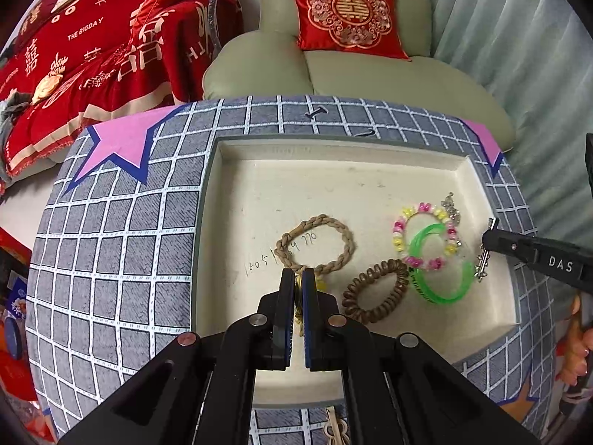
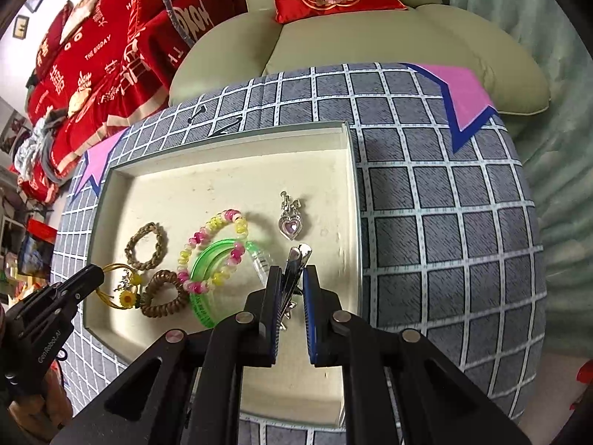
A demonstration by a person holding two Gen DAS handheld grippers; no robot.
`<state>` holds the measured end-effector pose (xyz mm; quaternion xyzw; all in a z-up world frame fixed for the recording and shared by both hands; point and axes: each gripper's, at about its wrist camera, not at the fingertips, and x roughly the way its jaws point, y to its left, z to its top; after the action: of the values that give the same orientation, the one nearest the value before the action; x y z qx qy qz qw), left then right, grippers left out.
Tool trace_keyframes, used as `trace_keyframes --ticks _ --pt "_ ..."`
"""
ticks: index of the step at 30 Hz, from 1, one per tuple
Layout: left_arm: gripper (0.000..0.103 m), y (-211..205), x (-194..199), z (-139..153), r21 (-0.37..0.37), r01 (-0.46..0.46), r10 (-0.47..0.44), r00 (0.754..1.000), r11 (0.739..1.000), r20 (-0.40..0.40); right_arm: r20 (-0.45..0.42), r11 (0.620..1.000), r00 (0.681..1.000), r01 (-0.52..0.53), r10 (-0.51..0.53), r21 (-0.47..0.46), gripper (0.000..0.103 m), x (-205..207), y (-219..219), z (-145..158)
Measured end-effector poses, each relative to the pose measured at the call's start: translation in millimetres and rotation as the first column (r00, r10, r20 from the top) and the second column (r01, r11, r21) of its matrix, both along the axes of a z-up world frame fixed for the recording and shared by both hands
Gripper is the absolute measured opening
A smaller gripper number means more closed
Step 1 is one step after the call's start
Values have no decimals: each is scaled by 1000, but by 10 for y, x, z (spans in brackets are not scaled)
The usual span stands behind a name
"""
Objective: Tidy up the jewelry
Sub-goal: 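Open the right tool to drop the silver clip while the left tool releases the hair tie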
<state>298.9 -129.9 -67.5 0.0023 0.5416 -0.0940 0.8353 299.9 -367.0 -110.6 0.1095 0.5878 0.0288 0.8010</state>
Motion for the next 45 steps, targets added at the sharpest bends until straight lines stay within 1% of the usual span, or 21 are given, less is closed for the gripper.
trace_keyframes --ticks 3,10,18,20,21,22,24,27,36,42,45 --pt "14 -8 14 -30 16 -7 7 1000 1000 -5 -11 1000 1000 3 -3 -1 12 33 -17 -56" --pt "14 -61 31 -95 71 9 -8 1000 997 -17 -35 1000 999 8 -7 18 12 57 -41 -163" --pt "14 -92 27 -107 120 3 1 1000 993 -28 -22 999 1000 13 -12 45 13 21 -64 -95" --pt "14 -98 16 -87 131 1 2 1000 991 -24 -14 998 1000 18 -17 54 16 -3 -78 -47" --pt "14 -101 7 -75 135 0 3 1000 991 -22 -8 998 1000 21 -20 58 21 -12 -79 -21" --pt "14 -100 1 -65 142 0 5 999 990 -34 -4 998 1000 23 -22 62 29 -14 -79 1" --pt "14 -102 -11 -39 148 -1 7 999 989 -42 9 997 1000 28 -29 75 37 -44 -77 64" --pt "14 -114 -36 10 153 2 3 999 988 -35 18 995 999 33 -34 93 38 -89 -57 138" --pt "14 -134 -96 117 142 18 -10 998 990 -58 34 991 999 31 -36 126 43 -358 48 305" --pt "14 -111 -180 167 138 17 -6 997 990 -78 27 989 999 35 -39 140 47 -562 95 353" --pt "14 -75 -228 198 119 10 1 996 993 -93 21 989 999 37 -40 145 49 -667 117 365"
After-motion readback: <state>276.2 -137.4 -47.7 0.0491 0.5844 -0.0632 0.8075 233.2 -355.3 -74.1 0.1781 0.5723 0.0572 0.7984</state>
